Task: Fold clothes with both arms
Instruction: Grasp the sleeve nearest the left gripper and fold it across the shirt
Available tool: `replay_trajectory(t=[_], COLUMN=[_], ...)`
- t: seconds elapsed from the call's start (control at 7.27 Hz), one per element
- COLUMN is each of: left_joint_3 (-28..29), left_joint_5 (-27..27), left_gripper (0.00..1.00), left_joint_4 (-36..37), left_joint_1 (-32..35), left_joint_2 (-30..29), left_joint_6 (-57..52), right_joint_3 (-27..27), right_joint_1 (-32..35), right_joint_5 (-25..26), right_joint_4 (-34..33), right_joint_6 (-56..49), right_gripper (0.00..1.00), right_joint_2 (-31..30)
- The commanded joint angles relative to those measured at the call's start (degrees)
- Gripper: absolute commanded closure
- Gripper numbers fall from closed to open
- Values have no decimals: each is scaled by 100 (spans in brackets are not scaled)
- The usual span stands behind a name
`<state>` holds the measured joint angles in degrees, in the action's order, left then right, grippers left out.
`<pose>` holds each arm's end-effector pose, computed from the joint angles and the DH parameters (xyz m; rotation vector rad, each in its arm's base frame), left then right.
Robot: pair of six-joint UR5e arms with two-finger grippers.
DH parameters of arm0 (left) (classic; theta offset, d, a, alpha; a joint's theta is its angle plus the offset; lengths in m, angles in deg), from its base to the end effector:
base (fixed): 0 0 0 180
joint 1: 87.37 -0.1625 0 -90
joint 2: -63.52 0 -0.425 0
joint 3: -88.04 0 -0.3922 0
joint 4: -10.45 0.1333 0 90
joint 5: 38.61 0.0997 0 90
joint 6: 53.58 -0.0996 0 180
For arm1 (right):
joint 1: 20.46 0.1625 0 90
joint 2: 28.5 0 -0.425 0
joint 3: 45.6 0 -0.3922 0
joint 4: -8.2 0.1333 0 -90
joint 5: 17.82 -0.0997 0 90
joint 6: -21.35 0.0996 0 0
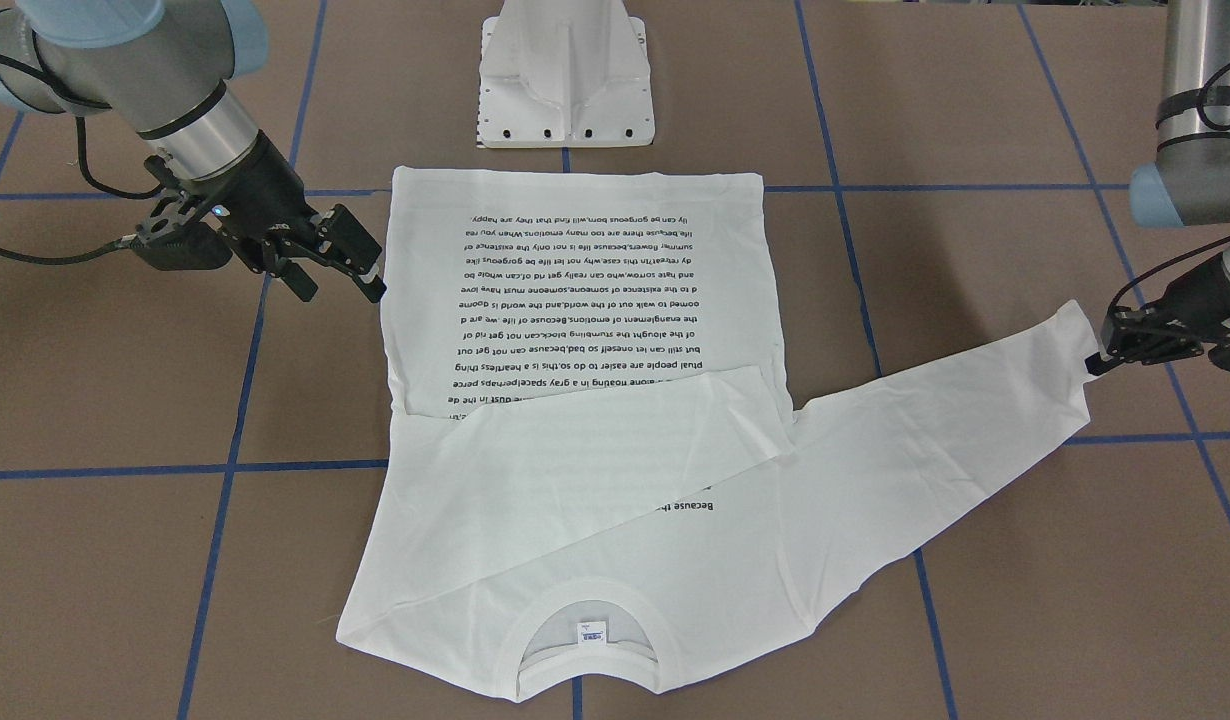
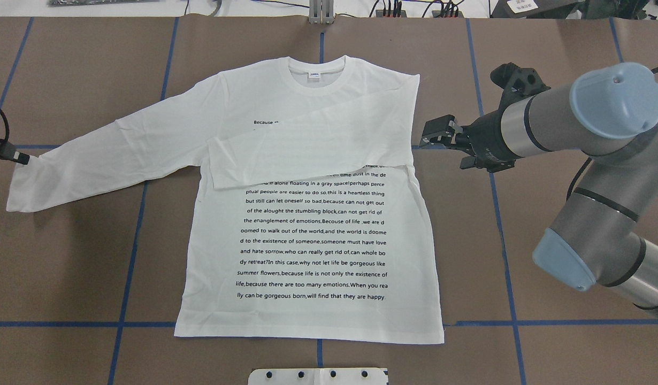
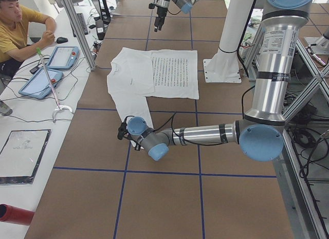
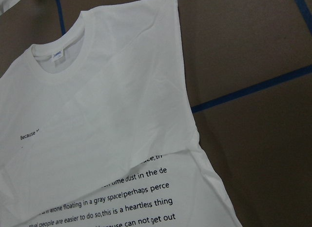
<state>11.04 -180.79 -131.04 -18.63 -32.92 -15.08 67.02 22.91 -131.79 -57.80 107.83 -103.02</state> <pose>0.1489 -0.5333 0.6025 0.2006 1.1041 0.0881 -0.3354 -0.4446 0.2846 0.0798 -1.1346 0.3931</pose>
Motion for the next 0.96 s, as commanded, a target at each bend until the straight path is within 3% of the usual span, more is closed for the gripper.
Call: replay_trajectory(t=[0.0,0.28,0.55,0.83], left_joint_3=[-595,-852,-843,-799], left_joint_5=[-91,214,1439,2758], left_gripper=[100,100,100,100], left_joint_4=[-10,-1,16,52], left_joint_1=[-78,-893,-1954,-2905], left_joint_2=[-643,-1644,-2568,-3333], left_joint_6=[1670,3630,5125,6191], right_joint_3=[111,146,216,208], right_joint_1=[14,75,381,479], right_joint_5=[-55,-55,-64,-126], right_joint_4=[9,9,0,0], right_joint_6=[-34,-235,-1225,-1361], right_gripper=[1,0,0,0], right_joint_2=[-254,-553,-1105,-1204])
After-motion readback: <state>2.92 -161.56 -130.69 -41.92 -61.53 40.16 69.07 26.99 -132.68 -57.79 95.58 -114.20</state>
